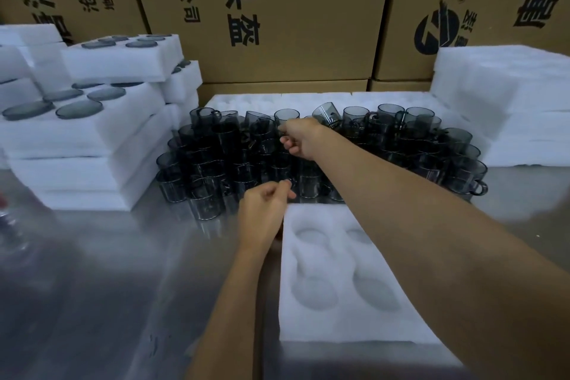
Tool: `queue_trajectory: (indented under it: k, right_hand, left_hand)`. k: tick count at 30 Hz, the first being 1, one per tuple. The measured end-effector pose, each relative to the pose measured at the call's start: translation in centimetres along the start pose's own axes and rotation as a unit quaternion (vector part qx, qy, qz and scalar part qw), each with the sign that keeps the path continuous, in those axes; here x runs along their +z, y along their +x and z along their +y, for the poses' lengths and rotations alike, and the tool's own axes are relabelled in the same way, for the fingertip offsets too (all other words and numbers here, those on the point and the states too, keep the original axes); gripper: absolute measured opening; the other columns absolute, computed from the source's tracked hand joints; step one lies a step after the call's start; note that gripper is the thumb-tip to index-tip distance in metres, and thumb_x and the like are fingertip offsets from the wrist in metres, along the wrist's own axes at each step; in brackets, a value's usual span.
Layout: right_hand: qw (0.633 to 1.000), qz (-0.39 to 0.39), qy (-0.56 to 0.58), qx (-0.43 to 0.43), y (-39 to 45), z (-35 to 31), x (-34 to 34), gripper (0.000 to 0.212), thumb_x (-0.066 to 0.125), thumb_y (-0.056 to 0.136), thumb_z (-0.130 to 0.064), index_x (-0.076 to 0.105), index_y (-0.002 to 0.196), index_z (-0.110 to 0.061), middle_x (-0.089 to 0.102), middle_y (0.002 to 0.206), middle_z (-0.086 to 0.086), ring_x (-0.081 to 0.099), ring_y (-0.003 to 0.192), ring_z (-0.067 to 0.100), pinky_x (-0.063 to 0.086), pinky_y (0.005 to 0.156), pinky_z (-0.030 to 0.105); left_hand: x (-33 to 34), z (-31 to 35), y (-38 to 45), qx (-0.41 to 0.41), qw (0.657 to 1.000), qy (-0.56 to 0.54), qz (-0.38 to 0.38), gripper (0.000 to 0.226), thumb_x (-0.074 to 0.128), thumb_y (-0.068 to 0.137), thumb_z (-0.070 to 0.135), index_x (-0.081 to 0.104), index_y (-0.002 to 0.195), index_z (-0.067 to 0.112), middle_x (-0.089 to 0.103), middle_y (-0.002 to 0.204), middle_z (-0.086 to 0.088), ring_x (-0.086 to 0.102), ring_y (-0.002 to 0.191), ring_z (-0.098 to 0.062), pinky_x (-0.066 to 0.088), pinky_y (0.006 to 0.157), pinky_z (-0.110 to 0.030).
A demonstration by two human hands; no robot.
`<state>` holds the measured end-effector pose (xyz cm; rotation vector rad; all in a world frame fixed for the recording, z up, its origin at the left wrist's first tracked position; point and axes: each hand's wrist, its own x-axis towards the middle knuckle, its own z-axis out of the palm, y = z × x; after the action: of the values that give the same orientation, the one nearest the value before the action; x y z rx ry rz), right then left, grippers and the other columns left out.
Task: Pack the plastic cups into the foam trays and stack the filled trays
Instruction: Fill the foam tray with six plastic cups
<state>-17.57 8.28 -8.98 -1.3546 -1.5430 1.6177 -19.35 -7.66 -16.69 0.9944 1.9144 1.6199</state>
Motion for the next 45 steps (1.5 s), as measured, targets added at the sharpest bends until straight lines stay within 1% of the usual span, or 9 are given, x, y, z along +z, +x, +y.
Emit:
queue_trajectory:
  k: [3, 11, 19, 24, 28, 34, 39, 43, 45]
  right_hand:
    - [0.999, 0.024, 0.019, -0.010, 0.1, 0.2, -0.6, 0.027, 0.044, 0.097, -0.001, 0.054, 0.072, -0.007, 0.049, 0.063, 0.005, 0.035, 0.047, 0.010, 0.022, 0.028, 0.014]
    - [0.995, 0.042, -0.014, -0.091, -6.5, 1.2, -7.3, 0.011, 0.058, 0.096, -0.016, 0.069, 0.096, -0.016, 0.051, 0.067, -0.003, 0.039, 0.053, 0.009, 0.027, 0.036, 0.015]
    - [0.980, 0.005, -0.062, -0.191, -17.3, 6.5, -12.3, 0.014, 0.062, 0.098, -0.016, 0.072, 0.088, -0.016, 0.064, 0.071, 0.000, 0.048, 0.052, 0.005, 0.033, 0.043, 0.015]
    - [0.962, -0.005, -0.051, -0.267, -22.0, 6.3, -13.6, 0.013, 0.063, 0.097, -0.012, 0.071, 0.088, -0.015, 0.069, 0.073, 0.004, 0.054, 0.053, 0.000, 0.044, 0.052, 0.011]
    - [0.948, -0.011, -0.075, -0.308, -23.7, 7.0, -13.8, 0.018, 0.062, 0.096, -0.007, 0.069, 0.084, -0.018, 0.068, 0.071, 0.005, 0.059, 0.061, 0.003, 0.050, 0.061, 0.015]
    - [0.950, 0.006, -0.086, -0.300, -24.5, 8.5, -14.5, 0.019, 0.064, 0.096, -0.011, 0.069, 0.083, -0.024, 0.073, 0.081, 0.009, 0.068, 0.073, 0.010, 0.041, 0.056, 0.009]
    - [0.956, 0.030, -0.076, -0.283, -25.0, 9.6, -14.8, 0.017, 0.066, 0.094, -0.012, 0.070, 0.082, -0.024, 0.072, 0.075, 0.006, 0.059, 0.061, 0.006, 0.038, 0.050, 0.009]
    - [0.969, 0.023, -0.024, -0.245, -25.2, 10.2, -15.0, 0.011, 0.066, 0.094, -0.010, 0.072, 0.085, -0.012, 0.065, 0.063, 0.003, 0.057, 0.053, 0.001, 0.038, 0.045, 0.008]
    - [0.978, 0.011, -0.021, -0.206, -25.0, 10.4, -15.2, 0.012, 0.066, 0.094, -0.013, 0.073, 0.084, -0.014, 0.065, 0.060, 0.000, 0.058, 0.054, 0.004, 0.040, 0.046, 0.012]
  left_hand:
    - [0.0, 0.0, -0.1, 0.002, 1.000, 0.003, -0.007, 0.030, 0.060, 0.092, 0.029, 0.074, 0.067, 0.019, 0.073, 0.072, 0.005, 0.067, 0.074, -0.011, 0.051, 0.075, -0.034]
    - [1.0, 0.5, -0.7, 0.017, 0.999, -0.030, -0.039, 0.027, 0.064, 0.094, 0.024, 0.075, 0.069, 0.019, 0.069, 0.061, 0.010, 0.057, 0.055, -0.002, 0.043, 0.050, -0.012]
    - [3.1, 2.5, -4.5, 0.091, 0.990, -0.102, 0.037, 0.017, 0.061, 0.091, 0.003, 0.069, 0.099, 0.015, 0.065, 0.080, 0.006, 0.054, 0.066, 0.005, 0.043, 0.067, -0.014]
    - [1.4, 5.3, -6.7, 0.197, 0.980, -0.027, -0.014, 0.052, 0.065, 0.085, 0.008, 0.054, 0.130, 0.032, 0.059, 0.122, 0.016, 0.055, 0.108, 0.001, 0.048, 0.081, -0.019]
    - [0.8, 7.0, -8.9, 0.231, 0.970, -0.047, -0.064, 0.065, 0.062, 0.076, 0.015, 0.049, 0.133, 0.042, 0.058, 0.123, 0.032, 0.052, 0.121, 0.006, 0.049, 0.090, -0.029]
    - [1.0, 7.3, -10.3, 0.272, 0.960, -0.022, -0.064, 0.064, 0.076, 0.083, 0.012, 0.051, 0.136, 0.039, 0.060, 0.127, 0.026, 0.053, 0.123, 0.003, 0.048, 0.094, -0.032]
    - [1.4, 6.7, -10.1, 0.263, 0.962, 0.011, -0.078, 0.063, 0.081, 0.079, 0.015, 0.054, 0.131, 0.039, 0.062, 0.124, 0.022, 0.054, 0.122, 0.000, 0.046, 0.092, -0.028]
    - [0.8, 6.5, -9.8, 0.238, 0.958, 0.042, -0.156, 0.059, 0.082, 0.080, 0.027, 0.055, 0.131, 0.038, 0.062, 0.125, 0.025, 0.055, 0.122, 0.004, 0.043, 0.097, -0.016]
    - [0.4, 6.2, -9.5, 0.203, 0.955, 0.059, -0.206, 0.056, 0.081, 0.080, 0.034, 0.056, 0.130, 0.037, 0.064, 0.125, 0.024, 0.058, 0.120, 0.003, 0.044, 0.103, -0.024]
